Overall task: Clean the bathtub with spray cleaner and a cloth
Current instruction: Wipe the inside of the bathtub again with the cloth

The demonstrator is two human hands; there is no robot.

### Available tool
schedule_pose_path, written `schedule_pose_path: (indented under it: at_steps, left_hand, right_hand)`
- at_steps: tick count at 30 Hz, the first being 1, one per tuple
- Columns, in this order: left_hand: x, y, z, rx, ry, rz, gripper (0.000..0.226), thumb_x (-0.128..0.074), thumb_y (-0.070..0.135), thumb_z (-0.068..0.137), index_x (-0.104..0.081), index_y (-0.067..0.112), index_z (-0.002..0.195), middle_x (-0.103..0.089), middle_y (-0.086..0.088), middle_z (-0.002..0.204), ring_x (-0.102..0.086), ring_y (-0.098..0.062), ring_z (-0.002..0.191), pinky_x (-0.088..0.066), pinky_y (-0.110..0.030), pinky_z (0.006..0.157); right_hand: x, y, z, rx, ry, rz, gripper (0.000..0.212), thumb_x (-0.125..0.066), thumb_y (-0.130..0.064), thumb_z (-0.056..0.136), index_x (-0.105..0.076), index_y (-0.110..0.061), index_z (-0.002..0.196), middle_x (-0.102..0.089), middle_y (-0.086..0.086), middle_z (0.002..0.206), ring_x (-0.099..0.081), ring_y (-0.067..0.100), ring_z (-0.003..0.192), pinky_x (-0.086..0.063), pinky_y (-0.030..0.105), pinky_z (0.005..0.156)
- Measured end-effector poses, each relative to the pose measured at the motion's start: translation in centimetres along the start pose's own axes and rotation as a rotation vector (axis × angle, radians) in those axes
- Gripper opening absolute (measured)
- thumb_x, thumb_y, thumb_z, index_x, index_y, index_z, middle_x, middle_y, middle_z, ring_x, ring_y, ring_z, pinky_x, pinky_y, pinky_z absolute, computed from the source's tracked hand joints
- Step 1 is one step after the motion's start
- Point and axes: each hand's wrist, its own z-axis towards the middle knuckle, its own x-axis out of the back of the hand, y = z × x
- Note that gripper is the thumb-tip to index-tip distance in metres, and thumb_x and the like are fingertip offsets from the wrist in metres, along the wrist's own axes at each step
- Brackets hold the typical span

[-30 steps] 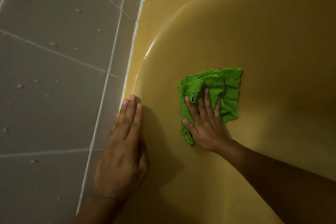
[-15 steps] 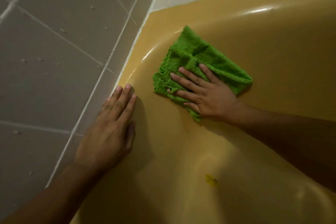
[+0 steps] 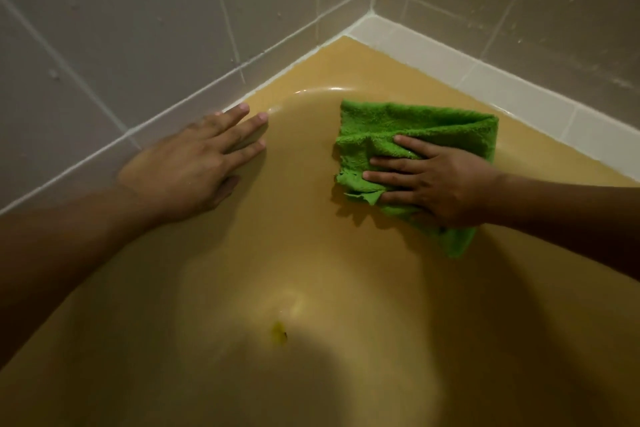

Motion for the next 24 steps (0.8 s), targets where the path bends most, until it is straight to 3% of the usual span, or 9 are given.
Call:
schedule_pose_path:
  at_steps: [5,11,18,21,24]
  left_hand:
    - [0.0,0.2,0.4,0.028,0.017,-0.031,0.069,-0.064,0.033,0.094,-0.042,0.016,0.157,-0.013,-0.004,0.172,-0.010,-0.028,0.159,-0.022,-0.046,0.127]
    - [0.3,0.4,0.5,0.050,0.039,-0.097,0.066,-0.069,0.027,0.089,-0.051,0.016,0.151,-0.021,-0.004,0.170,-0.015,-0.026,0.158,-0.026,-0.046,0.125]
    - [0.6,1.2,0.4,0.105,0.020,-0.064,0.062,-0.065,0.032,0.095,-0.047,0.023,0.153,-0.016,0.000,0.171,-0.011,-0.022,0.159,-0.026,-0.048,0.125]
    - [0.8,2.4,-0.9,0.191,0.018,0.012,0.066,-0.060,0.037,0.097,-0.038,0.024,0.158,-0.009,0.000,0.172,-0.007,-0.025,0.159,-0.023,-0.050,0.126]
    - [-1.4,7.3,-5.2,0.373,0.126,0.017,0.065,-0.051,0.039,0.097,-0.038,0.020,0.158,-0.013,-0.010,0.172,-0.003,-0.029,0.159,-0.011,-0.053,0.127]
  right_hand:
    - [0.1,0.7,-1.0,0.075,0.007,-0.065,0.066,-0.027,-0.059,0.101,-0.033,-0.028,0.158,-0.009,0.006,0.170,-0.001,0.030,0.158,-0.002,0.065,0.122]
    - [0.4,-0.2,-0.6,0.019,0.015,-0.088,0.068,-0.033,-0.061,0.098,-0.036,-0.029,0.157,-0.009,0.006,0.170,0.001,0.030,0.158,-0.003,0.065,0.122]
    - [0.2,-0.7,-0.2,-0.002,0.006,-0.140,0.068,-0.030,-0.062,0.099,-0.030,-0.030,0.159,-0.006,0.006,0.170,0.001,0.031,0.158,-0.002,0.066,0.122]
    - [-0.1,-1.4,0.6,-0.020,0.020,-0.151,0.069,-0.025,-0.064,0.099,-0.026,-0.031,0.159,-0.003,0.008,0.170,0.003,0.032,0.157,-0.002,0.067,0.121]
    - [-0.3,-2.3,2.9,-0.023,0.002,-0.198,0.071,-0.017,-0.066,0.098,-0.017,-0.033,0.161,0.007,0.008,0.170,0.011,0.032,0.157,0.002,0.067,0.120]
